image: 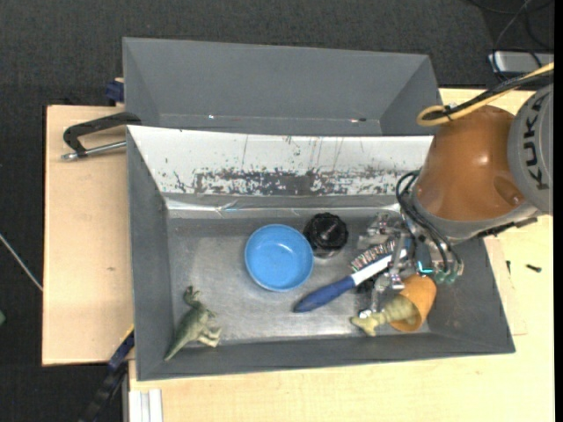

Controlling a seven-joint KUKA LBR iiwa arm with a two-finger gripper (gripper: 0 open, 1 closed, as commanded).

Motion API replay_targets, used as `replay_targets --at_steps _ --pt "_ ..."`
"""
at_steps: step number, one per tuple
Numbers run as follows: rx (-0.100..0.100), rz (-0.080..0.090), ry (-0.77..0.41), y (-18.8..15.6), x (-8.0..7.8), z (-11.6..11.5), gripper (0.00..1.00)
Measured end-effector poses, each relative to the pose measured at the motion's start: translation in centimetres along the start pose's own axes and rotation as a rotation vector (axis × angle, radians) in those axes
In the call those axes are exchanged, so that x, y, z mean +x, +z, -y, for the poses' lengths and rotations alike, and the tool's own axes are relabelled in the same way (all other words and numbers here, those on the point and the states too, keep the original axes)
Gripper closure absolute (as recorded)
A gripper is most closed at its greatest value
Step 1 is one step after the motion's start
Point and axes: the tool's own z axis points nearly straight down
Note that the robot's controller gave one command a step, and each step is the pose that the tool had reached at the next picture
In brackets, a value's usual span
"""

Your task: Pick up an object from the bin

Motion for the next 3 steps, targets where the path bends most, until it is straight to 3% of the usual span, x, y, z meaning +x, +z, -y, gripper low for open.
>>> replay_targets --at_steps 1,3 --pt "-0.002 0.016 -0.179 7.44 -4.84 3.21 0.00" --pt "0.001 0.012 -0.178 7.12 -5.09 3.02 0.00"
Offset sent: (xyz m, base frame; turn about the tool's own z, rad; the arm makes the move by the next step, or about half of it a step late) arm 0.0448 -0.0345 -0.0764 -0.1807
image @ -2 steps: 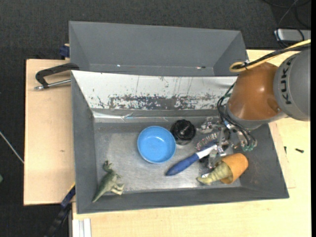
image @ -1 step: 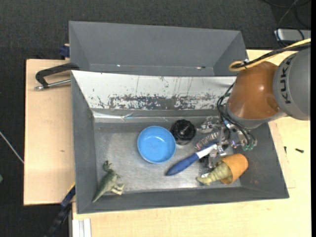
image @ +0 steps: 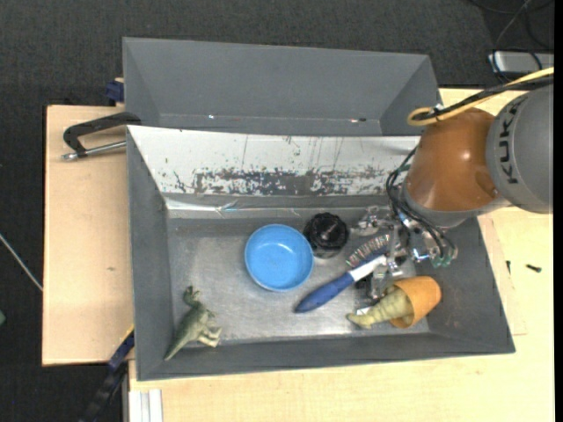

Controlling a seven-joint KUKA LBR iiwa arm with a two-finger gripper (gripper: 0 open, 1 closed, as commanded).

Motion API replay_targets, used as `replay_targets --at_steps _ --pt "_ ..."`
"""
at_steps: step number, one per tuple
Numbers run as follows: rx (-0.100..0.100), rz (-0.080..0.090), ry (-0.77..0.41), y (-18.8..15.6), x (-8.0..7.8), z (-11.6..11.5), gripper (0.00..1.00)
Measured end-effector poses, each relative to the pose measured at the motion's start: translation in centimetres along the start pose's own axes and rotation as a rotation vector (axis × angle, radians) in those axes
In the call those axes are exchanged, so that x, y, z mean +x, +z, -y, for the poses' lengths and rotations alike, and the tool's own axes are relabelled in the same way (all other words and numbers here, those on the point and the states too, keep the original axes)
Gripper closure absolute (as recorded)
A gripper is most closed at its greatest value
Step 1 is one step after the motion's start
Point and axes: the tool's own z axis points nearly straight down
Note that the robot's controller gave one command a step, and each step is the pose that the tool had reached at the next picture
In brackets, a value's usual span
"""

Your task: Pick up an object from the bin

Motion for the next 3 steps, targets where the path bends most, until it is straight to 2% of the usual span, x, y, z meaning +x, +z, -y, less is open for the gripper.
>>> replay_targets --at_steps 2,3 --pt "0.000 0.000 0.001 -0.16 -0.23 -0.08 0.00" --pt "0.001 0.002 0.001 -0.25 -0.32 -0.07 1.00"
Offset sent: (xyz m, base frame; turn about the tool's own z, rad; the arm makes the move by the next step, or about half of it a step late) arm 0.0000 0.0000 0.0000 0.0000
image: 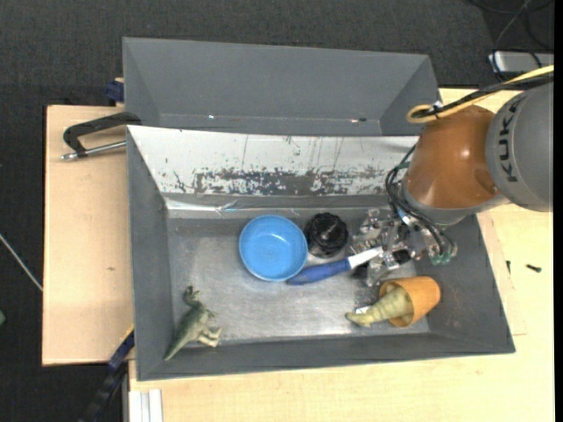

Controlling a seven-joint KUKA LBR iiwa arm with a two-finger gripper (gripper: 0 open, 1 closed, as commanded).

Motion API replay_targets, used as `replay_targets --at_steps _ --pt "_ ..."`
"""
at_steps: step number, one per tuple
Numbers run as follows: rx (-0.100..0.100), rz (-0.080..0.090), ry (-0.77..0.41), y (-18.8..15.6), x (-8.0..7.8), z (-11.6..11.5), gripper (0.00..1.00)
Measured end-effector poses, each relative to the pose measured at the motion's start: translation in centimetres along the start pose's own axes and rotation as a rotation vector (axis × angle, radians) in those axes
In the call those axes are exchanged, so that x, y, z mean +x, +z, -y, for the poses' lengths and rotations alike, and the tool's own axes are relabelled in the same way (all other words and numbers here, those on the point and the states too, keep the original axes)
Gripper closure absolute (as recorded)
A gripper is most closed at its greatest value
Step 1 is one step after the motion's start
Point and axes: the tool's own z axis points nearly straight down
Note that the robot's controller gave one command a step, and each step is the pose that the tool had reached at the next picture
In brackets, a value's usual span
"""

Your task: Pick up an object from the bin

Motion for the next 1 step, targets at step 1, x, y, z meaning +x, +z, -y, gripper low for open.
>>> replay_targets --at_steps 1 --pt "0.003 0.006 0.000 -10.41 -0.36 0.00 1.00"
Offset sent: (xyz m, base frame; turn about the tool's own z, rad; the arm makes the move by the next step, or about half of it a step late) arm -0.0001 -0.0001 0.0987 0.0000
